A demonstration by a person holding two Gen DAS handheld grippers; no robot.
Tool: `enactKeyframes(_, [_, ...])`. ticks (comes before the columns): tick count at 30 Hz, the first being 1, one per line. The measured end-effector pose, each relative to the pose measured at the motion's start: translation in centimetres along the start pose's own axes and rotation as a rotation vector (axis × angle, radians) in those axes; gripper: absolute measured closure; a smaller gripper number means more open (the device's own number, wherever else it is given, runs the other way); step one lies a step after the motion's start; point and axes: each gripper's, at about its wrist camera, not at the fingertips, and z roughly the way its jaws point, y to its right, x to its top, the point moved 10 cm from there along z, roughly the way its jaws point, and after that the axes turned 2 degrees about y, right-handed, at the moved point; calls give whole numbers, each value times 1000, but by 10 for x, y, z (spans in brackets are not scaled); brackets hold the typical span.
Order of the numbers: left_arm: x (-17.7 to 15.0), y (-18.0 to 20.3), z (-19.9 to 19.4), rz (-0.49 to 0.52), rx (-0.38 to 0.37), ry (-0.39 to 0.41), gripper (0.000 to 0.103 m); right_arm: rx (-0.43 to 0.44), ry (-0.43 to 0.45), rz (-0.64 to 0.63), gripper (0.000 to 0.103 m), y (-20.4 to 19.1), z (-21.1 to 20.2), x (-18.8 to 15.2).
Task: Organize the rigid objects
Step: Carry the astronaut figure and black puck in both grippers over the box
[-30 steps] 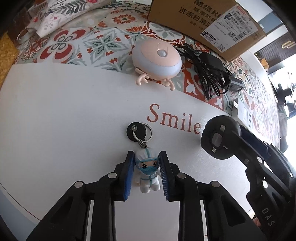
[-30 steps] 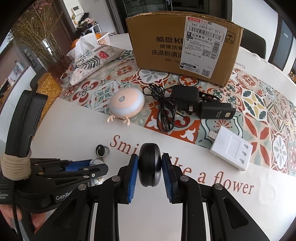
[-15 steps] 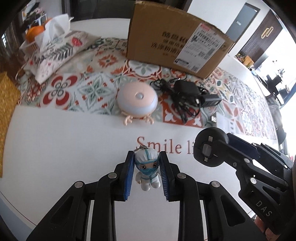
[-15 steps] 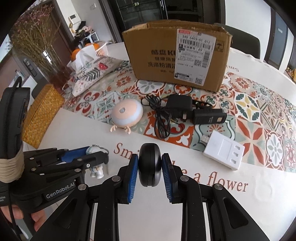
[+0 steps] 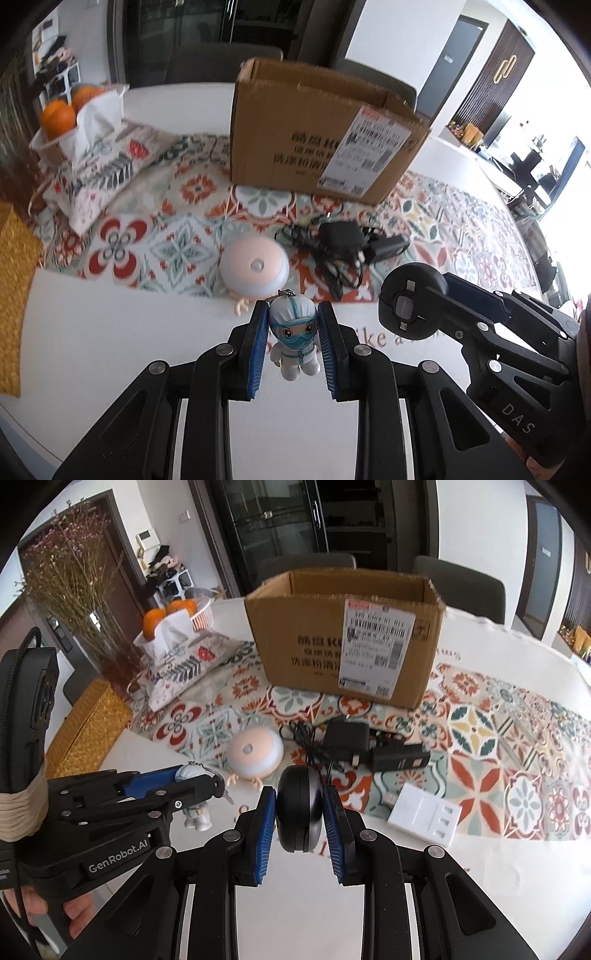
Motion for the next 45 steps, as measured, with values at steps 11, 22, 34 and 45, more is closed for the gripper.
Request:
enactKeyframes(11, [52, 14, -24, 74, -17, 117, 76, -37, 116, 2, 76, 9, -23, 45])
enactKeyframes(22, [99, 29, -36, 118, -40, 195, 76, -59, 211, 4, 76, 16, -38, 86])
enactKeyframes(34, [162, 42, -47, 182, -39, 278, 76, -81, 306, -32, 76, 26, -49, 143])
enactKeyframes(45, [224, 47, -41, 226, -23, 328, 76, -112, 369, -61, 77, 39, -47, 201])
